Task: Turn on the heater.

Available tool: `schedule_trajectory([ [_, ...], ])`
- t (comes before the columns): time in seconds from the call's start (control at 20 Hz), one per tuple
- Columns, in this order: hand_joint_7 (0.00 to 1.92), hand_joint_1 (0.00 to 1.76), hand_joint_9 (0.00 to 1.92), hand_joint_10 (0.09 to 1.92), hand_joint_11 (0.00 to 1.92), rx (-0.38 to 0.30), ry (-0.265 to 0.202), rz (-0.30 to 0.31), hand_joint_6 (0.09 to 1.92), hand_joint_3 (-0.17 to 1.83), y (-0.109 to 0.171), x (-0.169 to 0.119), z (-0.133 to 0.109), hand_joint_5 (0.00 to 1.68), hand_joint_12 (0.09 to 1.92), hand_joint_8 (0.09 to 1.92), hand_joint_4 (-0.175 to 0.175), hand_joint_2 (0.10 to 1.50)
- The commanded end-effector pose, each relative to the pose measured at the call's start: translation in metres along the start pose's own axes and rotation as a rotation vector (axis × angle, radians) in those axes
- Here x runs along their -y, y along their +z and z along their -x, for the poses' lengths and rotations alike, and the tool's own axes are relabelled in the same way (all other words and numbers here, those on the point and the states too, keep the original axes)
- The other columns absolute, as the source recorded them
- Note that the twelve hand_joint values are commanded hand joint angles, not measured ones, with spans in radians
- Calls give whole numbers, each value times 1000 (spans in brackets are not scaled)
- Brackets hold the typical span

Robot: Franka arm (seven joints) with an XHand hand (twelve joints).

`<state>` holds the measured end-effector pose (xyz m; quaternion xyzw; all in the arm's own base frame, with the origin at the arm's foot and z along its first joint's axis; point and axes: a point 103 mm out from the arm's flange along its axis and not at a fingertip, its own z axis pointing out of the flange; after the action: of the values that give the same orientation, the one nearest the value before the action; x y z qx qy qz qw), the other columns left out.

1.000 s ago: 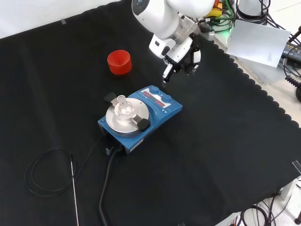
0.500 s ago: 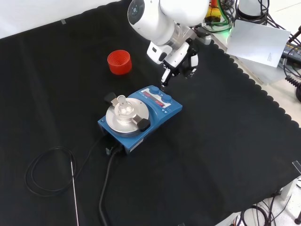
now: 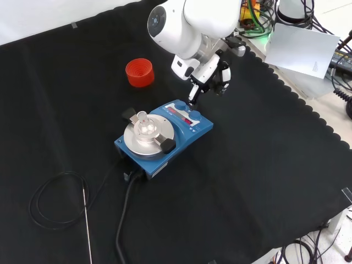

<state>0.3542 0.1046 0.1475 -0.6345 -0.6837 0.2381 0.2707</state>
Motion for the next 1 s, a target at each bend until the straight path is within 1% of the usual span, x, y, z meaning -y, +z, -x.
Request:
schedule_trajectory([
  [0.05,1393,1379,1548,1328,1201,-3,-3,-5,532,837,0,-2,2,239,1183,1412,-27,741],
  [1.0,1394,1379,1546,1327,1198,-2,-2,-31,534,845,3,-11,3,254,1187,1413,-29,738],
])
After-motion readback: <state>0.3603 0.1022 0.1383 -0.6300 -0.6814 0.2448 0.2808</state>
